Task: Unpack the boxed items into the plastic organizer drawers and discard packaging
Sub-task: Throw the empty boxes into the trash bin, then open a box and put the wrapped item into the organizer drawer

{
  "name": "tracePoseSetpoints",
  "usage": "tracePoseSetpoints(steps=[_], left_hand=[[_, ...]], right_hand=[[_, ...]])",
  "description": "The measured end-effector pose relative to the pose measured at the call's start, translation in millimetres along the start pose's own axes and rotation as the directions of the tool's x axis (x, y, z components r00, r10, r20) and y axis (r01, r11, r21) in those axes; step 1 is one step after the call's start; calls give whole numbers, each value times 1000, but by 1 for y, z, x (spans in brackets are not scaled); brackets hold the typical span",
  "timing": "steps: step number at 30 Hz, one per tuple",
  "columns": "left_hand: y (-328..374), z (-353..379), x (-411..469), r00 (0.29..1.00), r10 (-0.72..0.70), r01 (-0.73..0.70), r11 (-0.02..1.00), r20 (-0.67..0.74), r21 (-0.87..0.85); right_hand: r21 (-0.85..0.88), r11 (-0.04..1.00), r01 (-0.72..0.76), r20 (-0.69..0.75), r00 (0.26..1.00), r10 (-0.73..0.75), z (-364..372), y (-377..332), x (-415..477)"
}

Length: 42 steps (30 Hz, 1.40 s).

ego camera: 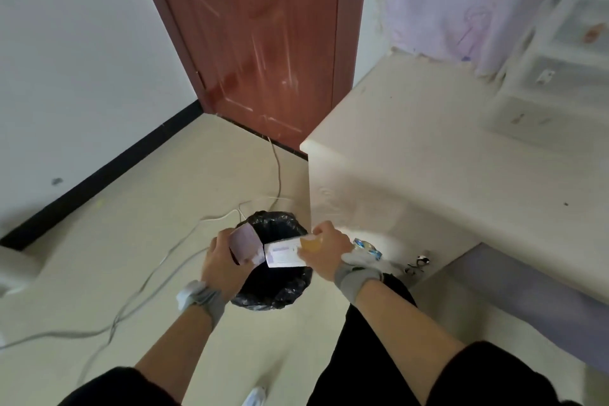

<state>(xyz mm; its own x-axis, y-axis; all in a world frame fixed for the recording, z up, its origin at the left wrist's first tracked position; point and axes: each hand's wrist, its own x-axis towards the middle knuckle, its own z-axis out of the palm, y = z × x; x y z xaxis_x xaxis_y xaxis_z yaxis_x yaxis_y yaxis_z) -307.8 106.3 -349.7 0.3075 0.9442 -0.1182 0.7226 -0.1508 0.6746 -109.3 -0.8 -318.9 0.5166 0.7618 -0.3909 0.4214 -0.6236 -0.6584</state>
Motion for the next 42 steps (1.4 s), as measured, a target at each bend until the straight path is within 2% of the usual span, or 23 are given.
tracePoseSetpoints(steps=[2,4,6,10,15,22,26,29,31,35,38,42], left_hand=[[-17,16,7,988,-90,79,992,123,96],[-31,23,10,945,-182,118,965,271,235],[-37,30,15,933,-192,89,943,303,322],[-15,29,26,977,-52,-7,962,206,274],[41,16,42,987,161,-158,956,9,246],[136,7,30,895,412,-406,911,-173,70],[185,9,5,801,548,-569,822,-241,-21],[222,9,-7,746,606,-641,765,-276,-52],[254,19,-23,712,644,-685,724,-278,-76],[310,43,-52,694,689,-719,679,-209,-149],[342,68,-64,700,700,-711,662,-142,-238],[390,104,-84,765,643,-578,711,38,-402]], right_hand=[[38,999,-35,97,995,31,14,13,10],[15,999,-37,181,983,34,16,21,12],[0,999,-34,163,986,33,14,28,18],[38,995,-87,105,991,83,-7,27,28],[116,993,-33,34,999,30,-42,12,23],[-20,980,199,-157,967,-200,-100,9,-20],[-151,927,344,-323,869,-375,-138,23,-64],[-150,913,379,-439,802,-405,-169,35,-93],[-122,932,342,-557,753,-350,-200,53,-118],[-7,963,269,-685,700,-201,-261,95,-155],[86,976,200,-727,682,-76,-298,128,-176],[175,981,82,-722,688,72,-335,176,-204]])
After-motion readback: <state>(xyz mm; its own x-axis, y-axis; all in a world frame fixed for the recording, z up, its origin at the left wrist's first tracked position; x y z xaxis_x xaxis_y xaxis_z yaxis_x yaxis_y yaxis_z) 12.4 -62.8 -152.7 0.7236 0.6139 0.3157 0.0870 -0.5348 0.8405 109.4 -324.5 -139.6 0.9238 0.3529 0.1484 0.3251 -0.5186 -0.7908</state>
